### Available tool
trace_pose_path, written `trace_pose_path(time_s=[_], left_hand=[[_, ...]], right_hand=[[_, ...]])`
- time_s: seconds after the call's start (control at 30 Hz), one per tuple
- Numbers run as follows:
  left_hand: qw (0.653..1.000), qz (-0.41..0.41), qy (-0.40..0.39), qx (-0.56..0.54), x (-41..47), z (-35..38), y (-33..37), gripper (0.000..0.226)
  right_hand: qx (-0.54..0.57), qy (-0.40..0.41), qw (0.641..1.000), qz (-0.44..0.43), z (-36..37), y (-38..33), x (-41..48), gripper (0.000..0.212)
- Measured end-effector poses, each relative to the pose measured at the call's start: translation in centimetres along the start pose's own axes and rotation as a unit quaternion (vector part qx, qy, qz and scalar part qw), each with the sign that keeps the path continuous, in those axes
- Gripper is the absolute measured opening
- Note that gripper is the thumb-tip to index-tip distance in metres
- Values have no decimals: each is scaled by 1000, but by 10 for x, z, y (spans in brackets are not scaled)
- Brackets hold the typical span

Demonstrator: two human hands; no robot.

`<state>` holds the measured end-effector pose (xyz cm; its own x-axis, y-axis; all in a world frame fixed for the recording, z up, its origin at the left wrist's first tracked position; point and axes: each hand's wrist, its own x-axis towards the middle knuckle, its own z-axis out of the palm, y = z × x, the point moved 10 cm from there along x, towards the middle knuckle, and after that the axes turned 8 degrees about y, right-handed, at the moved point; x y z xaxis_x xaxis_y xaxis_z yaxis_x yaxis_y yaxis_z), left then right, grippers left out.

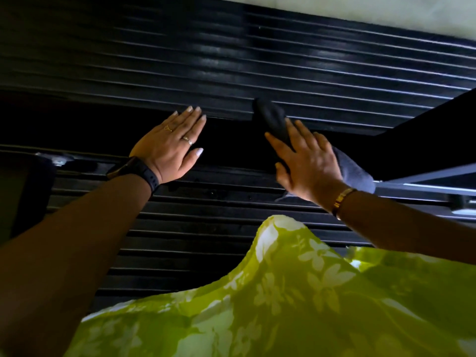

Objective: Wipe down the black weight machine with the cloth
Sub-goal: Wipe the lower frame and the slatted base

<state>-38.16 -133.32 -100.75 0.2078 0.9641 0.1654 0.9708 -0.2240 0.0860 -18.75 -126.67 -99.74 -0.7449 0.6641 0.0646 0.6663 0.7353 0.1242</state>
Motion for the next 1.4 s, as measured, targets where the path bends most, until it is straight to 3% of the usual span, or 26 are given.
trace_pose_path(time_s=[0.2, 0.37, 0.43, 0.53, 0.67, 0.8, 0.9, 0.97, 1.07, 1.4], left_hand=[[1000, 3, 0, -8, -1, 1, 0, 65], [1000, 1, 1, -4, -1, 0, -1, 65], [1000, 2, -1, -4, 0, 2, -1, 65], [1000, 11, -4, -18, 0, 4, -1, 64], [994, -6, 19, -108, 0, -7, -7, 60], [990, -95, 85, -62, -33, -24, -48, 61], [978, -192, 81, -4, -76, -30, -94, 65], [976, -206, 61, 13, -85, -28, -104, 66], [975, -216, 53, 20, -82, -22, -106, 64], [976, -204, 74, 34, -83, -24, -110, 58]], right_hand=[[-3, -3, 973, 230, 2, 90, -58, 66], [50, 16, 897, 439, 1, 84, -62, 73], [58, 11, 885, 462, 1, 64, -54, 74], [53, -11, 922, 383, 3, 20, -31, 72], [5, 12, 993, 119, -4, -57, 14, 74], [-35, 26, 996, -79, -6, -100, 31, 82], [-50, 35, 983, -174, -7, -126, 45, 86], [-51, 40, 972, -226, -8, -146, 58, 85], [-58, 36, 957, -283, -10, -178, 79, 84], [-3, -23, 957, -291, -15, -227, 120, 78]])
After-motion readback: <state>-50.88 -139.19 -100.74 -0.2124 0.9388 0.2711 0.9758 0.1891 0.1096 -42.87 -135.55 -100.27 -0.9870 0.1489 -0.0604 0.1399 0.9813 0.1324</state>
